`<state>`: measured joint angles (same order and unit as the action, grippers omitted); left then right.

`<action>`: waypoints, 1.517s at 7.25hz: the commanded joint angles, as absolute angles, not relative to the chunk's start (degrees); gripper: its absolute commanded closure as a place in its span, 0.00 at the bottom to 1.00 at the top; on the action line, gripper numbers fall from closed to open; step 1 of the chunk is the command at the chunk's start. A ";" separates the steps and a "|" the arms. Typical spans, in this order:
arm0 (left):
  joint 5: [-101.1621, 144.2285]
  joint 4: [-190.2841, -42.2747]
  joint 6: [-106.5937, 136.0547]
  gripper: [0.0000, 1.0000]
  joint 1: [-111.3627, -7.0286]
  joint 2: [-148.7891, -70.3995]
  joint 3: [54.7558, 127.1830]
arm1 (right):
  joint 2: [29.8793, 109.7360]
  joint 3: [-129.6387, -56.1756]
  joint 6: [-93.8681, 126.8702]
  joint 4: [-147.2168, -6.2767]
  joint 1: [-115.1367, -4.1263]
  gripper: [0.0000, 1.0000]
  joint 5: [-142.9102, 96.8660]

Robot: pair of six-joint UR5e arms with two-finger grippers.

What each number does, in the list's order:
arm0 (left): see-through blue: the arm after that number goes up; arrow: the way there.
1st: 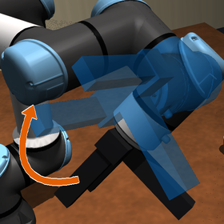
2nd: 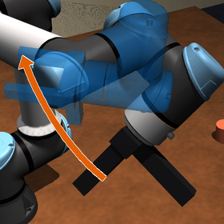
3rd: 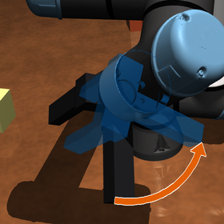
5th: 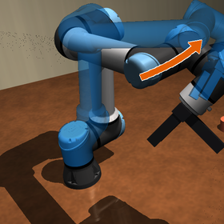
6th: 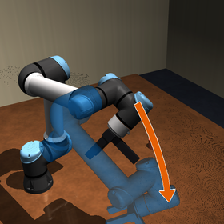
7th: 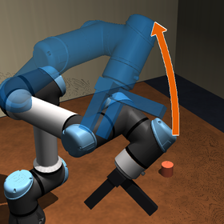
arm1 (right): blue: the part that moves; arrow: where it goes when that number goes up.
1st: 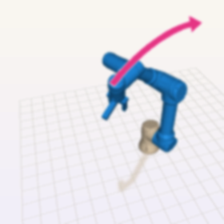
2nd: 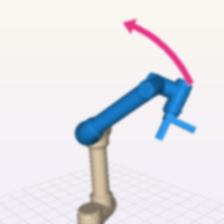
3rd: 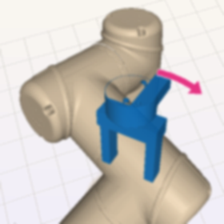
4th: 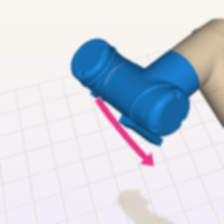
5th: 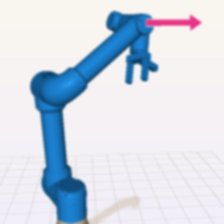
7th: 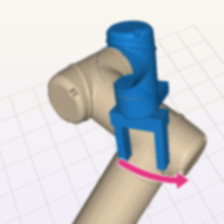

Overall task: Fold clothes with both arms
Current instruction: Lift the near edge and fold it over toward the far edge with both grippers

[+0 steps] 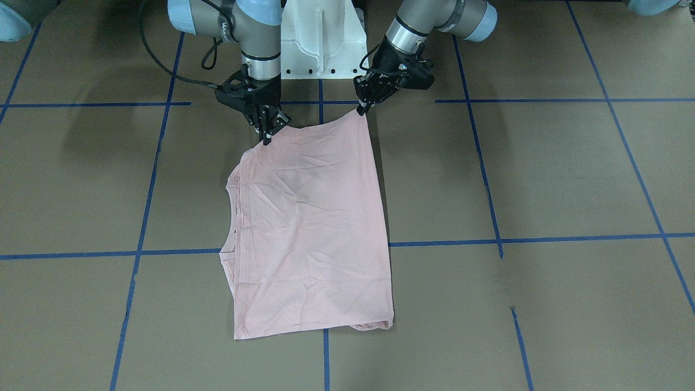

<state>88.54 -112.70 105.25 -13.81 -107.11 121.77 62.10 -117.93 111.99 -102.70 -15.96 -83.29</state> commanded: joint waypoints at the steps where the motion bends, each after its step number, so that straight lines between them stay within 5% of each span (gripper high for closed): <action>1: 92.53 -97.10 105.12 1.00 -13.62 -107.84 136.61 | 61.70 -135.45 112.32 -118.75 -14.08 1.00 -83.76; 2: 94.20 -92.77 105.12 1.00 -13.71 -109.58 139.19 | 61.35 -137.35 112.50 -121.18 -13.80 1.00 -84.63; 4: 93.70 -92.37 103.38 1.00 -14.58 -111.17 134.94 | 59.25 -129.68 111.80 -119.11 -14.06 1.00 -84.11; 11: 94.04 -101.90 89.65 1.00 -29.78 -120.32 106.32 | 53.28 -96.20 102.40 -90.73 -26.62 1.00 -84.20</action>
<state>93.97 -96.74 90.63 -27.93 -119.35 113.34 55.95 -102.60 103.13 -94.29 -25.51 -84.18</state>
